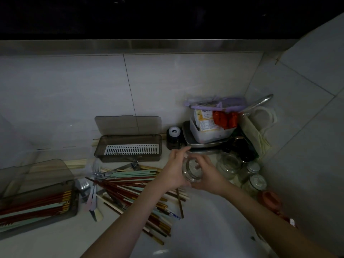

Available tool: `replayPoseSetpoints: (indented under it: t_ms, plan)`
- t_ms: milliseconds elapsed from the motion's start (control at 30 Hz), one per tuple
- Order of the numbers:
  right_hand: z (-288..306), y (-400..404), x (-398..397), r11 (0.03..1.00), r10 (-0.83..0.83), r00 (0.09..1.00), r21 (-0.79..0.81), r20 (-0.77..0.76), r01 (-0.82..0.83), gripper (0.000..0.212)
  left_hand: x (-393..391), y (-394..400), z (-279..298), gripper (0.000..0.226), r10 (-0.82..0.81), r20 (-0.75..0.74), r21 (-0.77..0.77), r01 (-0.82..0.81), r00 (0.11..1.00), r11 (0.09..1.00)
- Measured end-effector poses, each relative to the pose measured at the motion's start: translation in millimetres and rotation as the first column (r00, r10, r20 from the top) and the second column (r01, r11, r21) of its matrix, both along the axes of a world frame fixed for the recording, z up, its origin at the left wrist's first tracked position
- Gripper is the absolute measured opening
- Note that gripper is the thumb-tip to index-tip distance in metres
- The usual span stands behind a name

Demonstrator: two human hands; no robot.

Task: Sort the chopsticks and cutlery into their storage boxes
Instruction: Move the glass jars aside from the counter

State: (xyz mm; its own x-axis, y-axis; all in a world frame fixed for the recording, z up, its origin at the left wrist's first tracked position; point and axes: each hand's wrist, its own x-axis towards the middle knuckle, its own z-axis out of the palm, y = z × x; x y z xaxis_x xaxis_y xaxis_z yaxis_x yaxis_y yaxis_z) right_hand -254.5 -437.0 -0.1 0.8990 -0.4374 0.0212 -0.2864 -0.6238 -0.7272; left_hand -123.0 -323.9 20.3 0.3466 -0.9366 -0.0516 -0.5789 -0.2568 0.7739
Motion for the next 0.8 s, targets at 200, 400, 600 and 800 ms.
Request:
replayPoseSetpoints:
  t_ms: [200,400,600,800]
  plan:
    - [11.2,-38.0,1.4,0.951,-0.181,0.955,-0.288,-0.235,0.109,0.089,-1.2,-4.1,-7.9,0.079,0.001,0.152,0.027,-0.005,0.988,1.000]
    - [-1.0,-61.3,-1.5,0.795,-0.386,0.806,-0.605,-0.449,0.044,0.092,17.9,21.1,-36.6,0.050,-0.124,0.293,0.251,0.049,0.948,0.967]
    - [-16.4,-63.9,8.0,0.759,-0.463,0.751,-0.648,-0.470,0.063,0.094,32.2,39.8,-50.3,0.048,-0.149,0.341,0.351,0.021,0.928,0.936]
    - [-17.5,-61.8,8.3,0.755,-0.486,0.715,-0.654,-0.503,0.053,0.093,36.5,53.8,-62.5,0.051,-0.139,0.343,0.365,0.004,0.929,0.931]
